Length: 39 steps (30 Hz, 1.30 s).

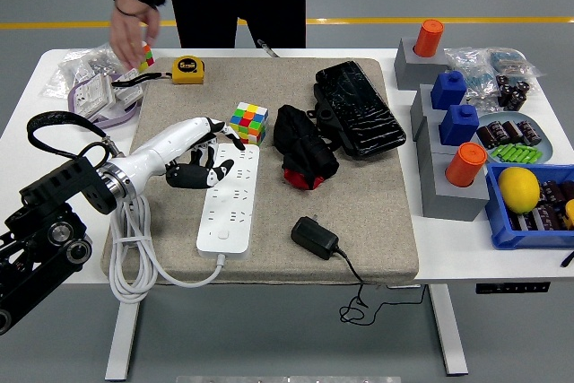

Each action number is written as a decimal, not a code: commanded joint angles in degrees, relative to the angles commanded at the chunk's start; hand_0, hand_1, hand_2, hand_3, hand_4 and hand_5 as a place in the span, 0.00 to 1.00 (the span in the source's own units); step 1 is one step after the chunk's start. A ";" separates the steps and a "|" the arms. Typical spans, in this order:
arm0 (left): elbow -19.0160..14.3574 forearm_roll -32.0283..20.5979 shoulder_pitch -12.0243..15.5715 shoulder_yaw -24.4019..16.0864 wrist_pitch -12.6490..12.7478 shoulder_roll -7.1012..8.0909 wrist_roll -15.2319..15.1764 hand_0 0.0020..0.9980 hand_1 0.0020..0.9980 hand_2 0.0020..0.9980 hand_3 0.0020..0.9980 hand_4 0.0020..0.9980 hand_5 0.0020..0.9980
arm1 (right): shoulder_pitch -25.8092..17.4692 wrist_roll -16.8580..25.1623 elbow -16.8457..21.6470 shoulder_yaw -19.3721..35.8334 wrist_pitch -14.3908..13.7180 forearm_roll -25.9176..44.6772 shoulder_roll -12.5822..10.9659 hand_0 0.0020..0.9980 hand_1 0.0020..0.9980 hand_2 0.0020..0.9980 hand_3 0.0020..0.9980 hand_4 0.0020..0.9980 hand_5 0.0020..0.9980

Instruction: Pull the plug out and thorw away

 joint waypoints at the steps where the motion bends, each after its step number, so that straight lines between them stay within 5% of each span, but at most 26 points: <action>1: 0.78 0.12 0.35 -0.97 -0.07 -0.71 0.33 0.41 0.60 0.61 0.76 0.90 0.31 | 0.01 0.01 0.00 -0.03 -0.01 0.00 0.01 0.64 0.68 0.69 0.61 1.00 0.49; 4: 2.08 0.45 1.19 -3.30 0.09 -2.03 0.57 0.41 0.60 0.61 0.76 0.90 0.31 | 0.04 0.02 0.00 -0.10 -0.03 0.00 -0.01 0.64 0.68 0.69 0.61 1.00 0.49; 5: 2.51 0.70 1.65 -4.47 0.07 -2.58 0.77 0.62 0.79 0.81 0.83 1.00 0.53 | 0.03 0.02 0.00 -0.14 -0.03 0.02 -0.03 0.64 0.68 0.69 0.61 1.00 0.49; 17: 4.05 0.35 2.96 -10.65 0.26 -4.05 0.25 0.71 0.86 0.88 0.86 1.00 0.60 | 0.22 0.04 -0.30 -0.14 -0.15 -0.14 0.01 0.64 0.68 0.69 0.61 1.00 0.49; 18: 4.04 0.18 2.96 -10.99 0.57 -4.11 -0.24 0.83 0.95 0.93 0.91 1.00 0.75 | 0.21 0.02 -0.34 -0.23 -0.13 -0.15 0.04 0.64 0.68 0.69 0.61 1.00 0.49; 23: 3.57 -1.29 3.04 -11.84 3.30 -4.44 -3.22 0.84 0.94 0.92 0.91 1.00 0.81 | 0.02 -0.02 -0.53 -0.15 -0.13 -0.31 0.22 0.64 0.68 0.69 0.61 1.00 0.49; 28: 3.51 -2.69 2.78 -12.24 3.83 -4.72 -2.14 0.84 0.94 0.92 0.91 1.00 0.81 | -0.20 0.00 -0.56 0.04 -0.14 -0.37 0.37 0.64 0.68 0.69 0.61 1.00 0.49; 29: 3.54 -3.31 2.68 -12.37 3.98 -4.79 -1.75 0.73 0.84 0.83 0.84 1.00 0.57 | -0.23 -0.01 -0.57 0.04 -0.14 -0.39 0.40 0.64 0.68 0.69 0.61 1.00 0.49; 39: 3.36 -3.77 1.67 -13.54 4.72 -5.22 -0.34 0.69 0.80 0.81 0.82 0.99 0.52 | -0.12 -0.03 -0.65 0.56 -0.15 -0.47 0.44 0.64 0.68 0.69 0.61 1.00 0.49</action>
